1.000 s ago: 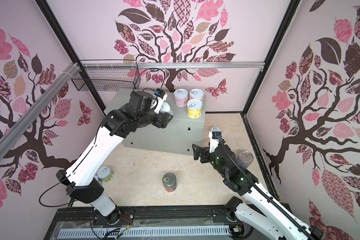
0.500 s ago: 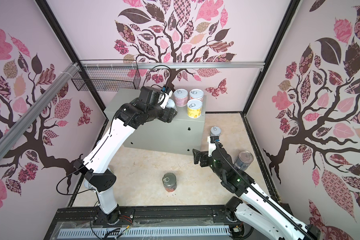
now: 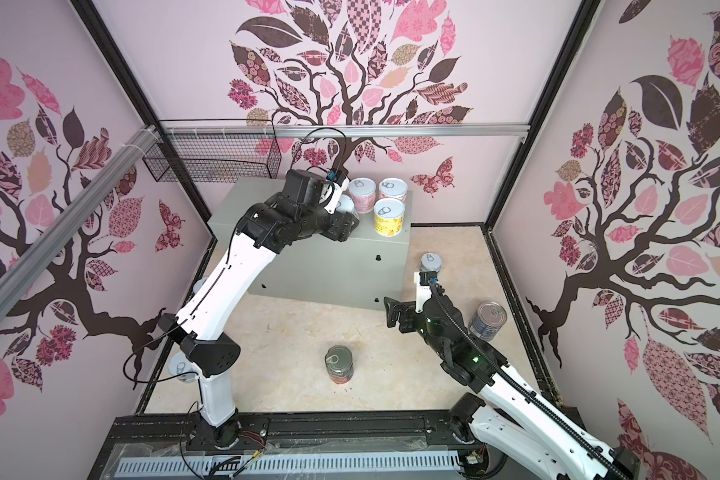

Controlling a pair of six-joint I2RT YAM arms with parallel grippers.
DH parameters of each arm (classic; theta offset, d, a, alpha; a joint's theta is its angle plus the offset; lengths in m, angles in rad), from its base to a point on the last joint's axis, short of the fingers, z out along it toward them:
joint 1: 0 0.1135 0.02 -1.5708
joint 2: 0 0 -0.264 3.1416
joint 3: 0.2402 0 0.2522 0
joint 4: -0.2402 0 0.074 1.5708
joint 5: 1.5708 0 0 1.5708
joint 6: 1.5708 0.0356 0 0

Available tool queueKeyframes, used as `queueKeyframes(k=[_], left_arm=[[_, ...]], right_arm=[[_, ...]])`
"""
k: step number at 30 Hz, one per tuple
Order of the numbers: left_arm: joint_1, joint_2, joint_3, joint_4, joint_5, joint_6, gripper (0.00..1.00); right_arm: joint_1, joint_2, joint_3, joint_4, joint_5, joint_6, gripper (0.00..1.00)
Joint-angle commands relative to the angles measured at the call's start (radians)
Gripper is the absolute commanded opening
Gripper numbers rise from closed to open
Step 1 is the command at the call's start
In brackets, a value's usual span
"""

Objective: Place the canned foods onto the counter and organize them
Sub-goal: 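Lower the light-blue can onto the cabinet top in front of the pink can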

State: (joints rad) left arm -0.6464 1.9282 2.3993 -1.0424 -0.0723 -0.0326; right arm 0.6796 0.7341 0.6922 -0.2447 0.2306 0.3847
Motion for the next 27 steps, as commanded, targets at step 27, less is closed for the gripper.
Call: queueKeyframes(k=[27], left_arm=[[-0.001,-0.124,0.023,0.091,0.012,0.025,0.92]], right_arm=[[0.003,-0.028,0.044,-0.058,-0.007,-0.001,1.00]])
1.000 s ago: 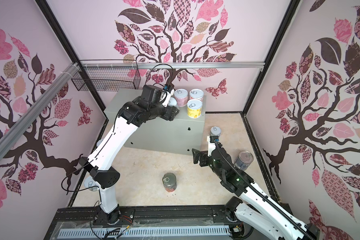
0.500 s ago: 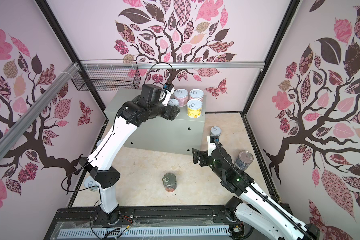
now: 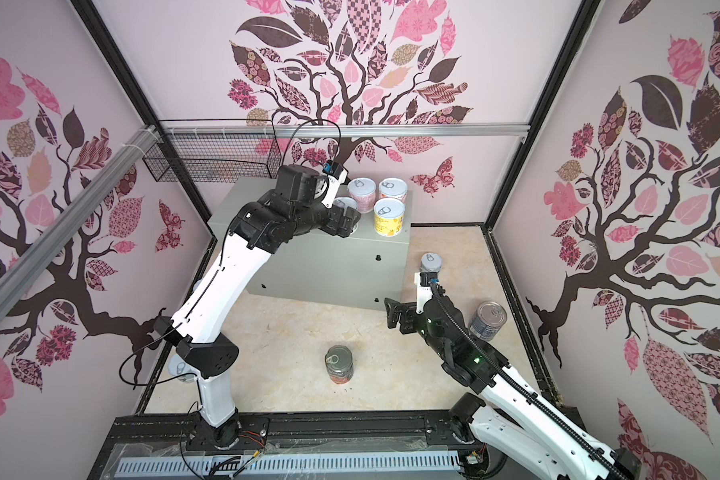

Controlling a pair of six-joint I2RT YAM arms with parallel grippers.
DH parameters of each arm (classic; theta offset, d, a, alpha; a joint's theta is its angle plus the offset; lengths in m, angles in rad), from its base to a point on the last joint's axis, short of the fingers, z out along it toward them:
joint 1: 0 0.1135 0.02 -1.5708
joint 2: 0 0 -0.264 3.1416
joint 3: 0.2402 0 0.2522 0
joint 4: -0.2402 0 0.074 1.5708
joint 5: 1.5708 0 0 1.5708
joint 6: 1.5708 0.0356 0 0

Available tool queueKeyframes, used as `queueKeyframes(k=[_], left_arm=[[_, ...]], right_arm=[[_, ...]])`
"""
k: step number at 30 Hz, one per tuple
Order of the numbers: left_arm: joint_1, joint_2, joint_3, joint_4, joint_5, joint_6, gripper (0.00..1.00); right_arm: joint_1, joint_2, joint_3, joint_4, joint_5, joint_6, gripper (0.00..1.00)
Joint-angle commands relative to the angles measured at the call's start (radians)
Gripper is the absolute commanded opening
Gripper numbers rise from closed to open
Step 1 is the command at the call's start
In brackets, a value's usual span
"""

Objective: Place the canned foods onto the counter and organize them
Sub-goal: 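Lower the light-blue can onto the cabinet top in front of the pink can, then open the left gripper to release the light-blue can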

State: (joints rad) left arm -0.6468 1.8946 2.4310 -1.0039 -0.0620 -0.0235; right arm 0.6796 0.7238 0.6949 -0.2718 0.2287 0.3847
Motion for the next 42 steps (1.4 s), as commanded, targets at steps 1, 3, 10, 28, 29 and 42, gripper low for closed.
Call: queueKeyframes(k=[1,3,10,28,29,42], left_arm=[[-0.001,-0.114,-0.022,0.058,0.001,0.017,0.92],[-0.001,-0.160,-0.064,0.086,0.002,0.012,0.92],[0.016,-0.349,-0.274,0.189,-0.023,-0.029,0.85],[0.164,-0.474,-0.656,0.346,0.018,-0.125,0.54],[0.166,-0.468,-0.660,0.353,0.015,-0.125,0.54],[0.167,-0.330,-0.594,0.367,0.006,-0.142,0.51]], right_arm=[[0.004,-0.020,0.049,-0.039,-0.006,0.003,1.00],[0.003,-0.027,0.065,-0.056,-0.010,0.009,1.00],[0.003,-0.054,0.148,-0.132,0.001,0.007,1.00],[0.003,-0.021,0.362,-0.221,0.141,-0.033,1.00],[0.003,-0.014,0.373,-0.221,0.152,-0.041,1.00],[-0.052,0.107,0.456,-0.150,0.215,-0.099,1.00]])
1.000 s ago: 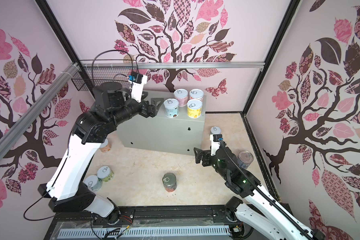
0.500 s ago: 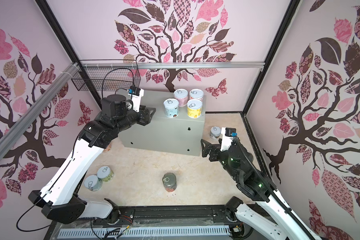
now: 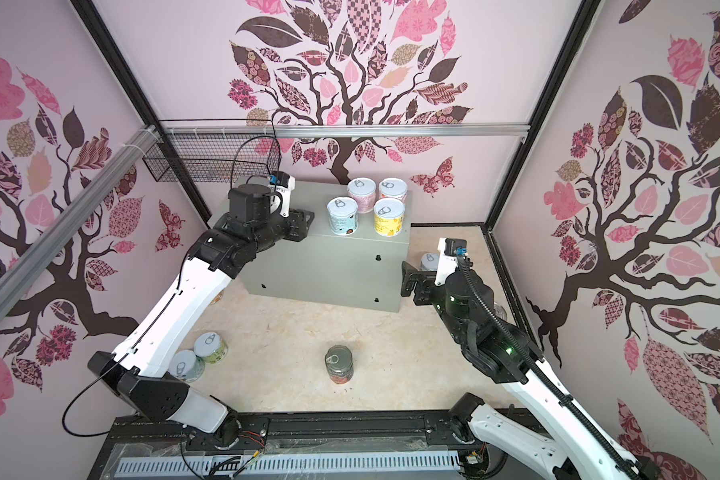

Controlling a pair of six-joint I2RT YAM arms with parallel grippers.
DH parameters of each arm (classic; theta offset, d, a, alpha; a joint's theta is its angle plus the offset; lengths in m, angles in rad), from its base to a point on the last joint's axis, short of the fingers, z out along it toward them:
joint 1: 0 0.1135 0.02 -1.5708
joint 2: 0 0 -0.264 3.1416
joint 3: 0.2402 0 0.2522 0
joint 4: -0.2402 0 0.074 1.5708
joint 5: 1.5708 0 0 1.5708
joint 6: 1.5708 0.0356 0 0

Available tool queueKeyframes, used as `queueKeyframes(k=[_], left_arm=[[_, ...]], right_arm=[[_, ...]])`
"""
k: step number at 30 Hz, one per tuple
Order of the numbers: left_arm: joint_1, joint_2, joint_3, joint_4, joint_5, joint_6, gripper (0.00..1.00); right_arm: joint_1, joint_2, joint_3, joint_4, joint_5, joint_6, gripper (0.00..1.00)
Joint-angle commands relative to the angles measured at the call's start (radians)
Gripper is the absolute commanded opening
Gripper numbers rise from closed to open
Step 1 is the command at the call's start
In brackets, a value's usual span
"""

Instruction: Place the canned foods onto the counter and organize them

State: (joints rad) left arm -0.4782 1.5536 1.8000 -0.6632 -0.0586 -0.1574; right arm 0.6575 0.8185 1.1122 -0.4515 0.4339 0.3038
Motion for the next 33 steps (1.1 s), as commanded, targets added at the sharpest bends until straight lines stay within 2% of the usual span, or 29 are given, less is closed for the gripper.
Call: queueKeyframes(k=[1,7,10,17,25,29,33], left_arm=[[-0.002,0.022,0.042,0.027,0.006,-0.009,0.51],[-0.011,0.055,0.053,0.046,0.014,-0.023,0.51],[-0.026,0.076,0.070,0.046,0.008,-0.019,0.50],[-0.047,0.094,0.079,0.060,-0.001,-0.025,0.50],[-0.085,0.112,0.088,0.060,-0.016,-0.018,0.50],[-0.099,0.121,0.091,0.064,-0.017,-0.023,0.50],[-0.115,0.138,0.110,0.057,-0.022,-0.021,0.50]], right_arm=[[-0.058,0.020,0.042,0.038,-0.013,-0.009,1.00],[-0.256,0.072,0.065,0.070,-0.181,0.073,1.00],[-0.315,0.105,0.078,0.089,-0.256,0.117,1.00],[-0.325,0.166,0.108,0.140,-0.263,0.156,1.00],[-0.349,0.246,0.166,0.148,-0.259,0.141,1.00],[-0.484,0.263,0.133,0.195,-0.419,0.216,1.00],[-0.504,0.292,0.155,0.193,-0.442,0.212,1.00]])
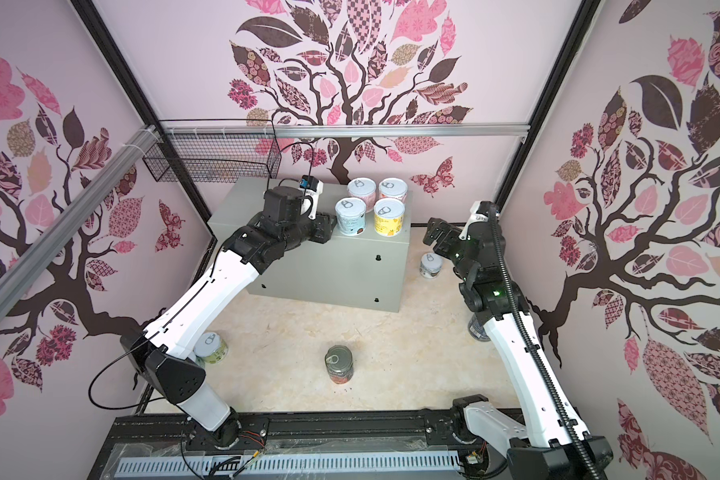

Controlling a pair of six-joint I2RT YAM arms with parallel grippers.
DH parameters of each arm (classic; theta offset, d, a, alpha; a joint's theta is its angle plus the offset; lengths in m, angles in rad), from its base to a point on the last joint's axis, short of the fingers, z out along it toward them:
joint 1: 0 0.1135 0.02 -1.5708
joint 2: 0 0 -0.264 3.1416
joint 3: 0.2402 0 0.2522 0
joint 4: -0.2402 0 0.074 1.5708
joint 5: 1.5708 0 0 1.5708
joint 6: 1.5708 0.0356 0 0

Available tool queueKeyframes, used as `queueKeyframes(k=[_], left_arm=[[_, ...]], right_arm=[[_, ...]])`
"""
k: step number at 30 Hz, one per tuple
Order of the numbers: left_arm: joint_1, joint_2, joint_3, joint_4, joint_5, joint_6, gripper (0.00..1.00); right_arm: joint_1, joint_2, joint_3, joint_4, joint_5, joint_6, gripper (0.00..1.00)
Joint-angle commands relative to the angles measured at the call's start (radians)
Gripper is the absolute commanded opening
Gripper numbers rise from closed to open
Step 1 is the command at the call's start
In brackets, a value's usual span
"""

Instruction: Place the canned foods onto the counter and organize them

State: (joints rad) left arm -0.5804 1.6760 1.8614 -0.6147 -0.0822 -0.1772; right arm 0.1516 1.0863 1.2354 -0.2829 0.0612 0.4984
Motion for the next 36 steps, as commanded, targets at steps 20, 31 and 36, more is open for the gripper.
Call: queueKeyframes(k=[20,31,36], left_arm=[[-0.033,0.057,0.105,-0.003,0.010,-0.018,0.50],[0.081,0.040,0.151,-0.027,0.044,-0.050,0.48],[0.100,0.111,0.235,-0.027,0.060,-0.048,0.48]], right_arm=[[0.002,0.110,0.076,0.031,-0.186,0.010,1.00],[0.002,0.147,0.141,0.007,-0.152,-0.011,1.00],[0.000,0.201,0.173,0.023,-0.134,-0.002,1.00]])
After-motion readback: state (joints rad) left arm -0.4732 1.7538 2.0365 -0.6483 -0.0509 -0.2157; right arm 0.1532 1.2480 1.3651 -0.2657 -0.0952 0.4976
